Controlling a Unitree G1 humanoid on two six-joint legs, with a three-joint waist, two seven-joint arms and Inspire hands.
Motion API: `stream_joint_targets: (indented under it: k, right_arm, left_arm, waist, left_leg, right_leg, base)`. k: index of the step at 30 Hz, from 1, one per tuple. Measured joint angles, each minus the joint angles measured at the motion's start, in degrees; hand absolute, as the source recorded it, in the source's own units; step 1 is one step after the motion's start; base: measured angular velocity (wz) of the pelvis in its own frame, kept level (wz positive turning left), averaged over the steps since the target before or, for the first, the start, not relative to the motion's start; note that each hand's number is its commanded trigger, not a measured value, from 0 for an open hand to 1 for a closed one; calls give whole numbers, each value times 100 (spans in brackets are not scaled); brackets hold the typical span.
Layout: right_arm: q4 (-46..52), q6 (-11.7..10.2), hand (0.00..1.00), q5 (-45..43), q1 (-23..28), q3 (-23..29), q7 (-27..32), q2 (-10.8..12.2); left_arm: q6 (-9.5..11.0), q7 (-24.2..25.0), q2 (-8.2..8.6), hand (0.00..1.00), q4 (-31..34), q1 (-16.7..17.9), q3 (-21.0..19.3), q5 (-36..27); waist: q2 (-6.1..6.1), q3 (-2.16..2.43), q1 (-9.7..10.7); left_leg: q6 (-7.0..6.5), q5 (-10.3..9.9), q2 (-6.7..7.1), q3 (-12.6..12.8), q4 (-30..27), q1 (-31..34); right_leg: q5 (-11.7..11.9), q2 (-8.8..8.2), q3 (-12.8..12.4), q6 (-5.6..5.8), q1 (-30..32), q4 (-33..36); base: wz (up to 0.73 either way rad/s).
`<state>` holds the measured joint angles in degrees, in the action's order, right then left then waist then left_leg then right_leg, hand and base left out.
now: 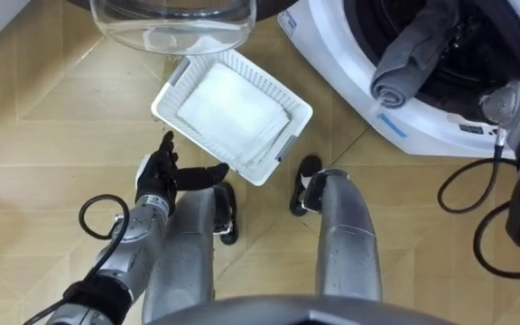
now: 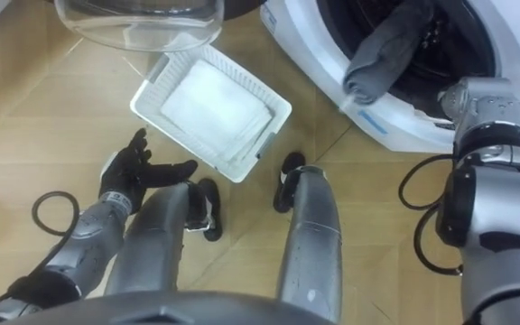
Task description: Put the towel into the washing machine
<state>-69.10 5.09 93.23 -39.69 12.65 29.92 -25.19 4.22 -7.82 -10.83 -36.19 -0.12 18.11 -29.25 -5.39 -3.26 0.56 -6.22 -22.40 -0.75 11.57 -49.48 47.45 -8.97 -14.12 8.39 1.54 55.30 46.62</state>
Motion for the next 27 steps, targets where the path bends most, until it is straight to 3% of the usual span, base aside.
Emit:
stream_joint_targets:
  k: [7, 10, 13, 16, 18, 20, 22, 24, 27]
  right_arm:
    - [3, -226, 0, -33, 467, 0, -177, 9]
    - [122, -288, 0, -52, 889, -2, -504, 62]
    - [234, -428, 0, -115, 1448, -14, -956, 196]
    - [302, -633, 0, -429, 2075, -37, -1433, 516]
    - [212, -750, 0, -1173, 2587, -284, -1843, 673]
    - [100, -866, 0, -1768, 2958, -441, -2105, 805]
    - [126, -945, 0, -2390, 3446, -604, -2345, 825]
    - [147, -1082, 0, -3211, 3949, -704, -2527, 936]
    - [43, -1173, 0, -4230, 4419, -916, -2750, 1084]
  left_arm:
    - [60, 310, 45, 0, -580, -158, -57, 48]
    - [73, 456, 32, 0, -844, -132, -343, 74]
    - [99, 508, -5, 0, -1229, -128, -544, 147]
    - [116, 574, -40, 0, -1649, 29, -876, 431]
    - [199, 574, -63, 0, -1926, 171, -1088, 527]
    - [244, 546, -108, 0, -2134, 319, -1132, 519]
    - [254, 497, -123, 0, -2116, 554, -1192, 575]
    - [256, 439, -132, 0, -2114, 859, -1391, 755]
    - [262, 383, -91, 0, -2155, 1043, -1574, 970]
  waist:
    - [160, 12, -279]
    - [233, 19, -357]
    - [315, 64, -499]
    - [408, 131, -515]
    - [485, 181, -517]
    - [499, 195, -480]
    - [534, 252, -454]
    - [546, 274, -404]
    - [561, 291, -308]
  left_leg:
    - [-2, 6, -41, 100, 374, -611]
    - [33, 39, -44, 72, 675, -939]
    - [89, 90, -101, 35, 1008, -1294]
    - [184, 145, -168, -9, 1478, -1864]
    - [259, 188, -212, -58, 1786, -2279]
    - [332, 240, -208, -65, 2061, -2648]
    - [367, 287, -245, -79, 2331, -2945]
    - [463, 345, -268, -99, 2654, -3409]
    - [569, 425, -334, -95, 3057, -3971]
  right_leg:
    - [12, 30, 86, 36, -591, -326]
    - [18, 51, 201, 57, -947, -600]
    - [68, 201, 264, 91, -1353, -993]
    - [110, 349, 427, 85, -1974, -1479]
    - [121, 473, 498, 96, -2448, -1826]
    - [121, 552, 504, 97, -2799, -2053]
    - [129, 619, 571, 108, -3092, -2310]
    - [165, 768, 596, 108, -3563, -2680]
    - [168, 923, 591, 102, -4138, -3054]
  base:
    - [-4]
    - [2]
    - [-5]
    - [-3]
    - [5]
    - [0]
    - [0]
    - [-10]
    - [-3]
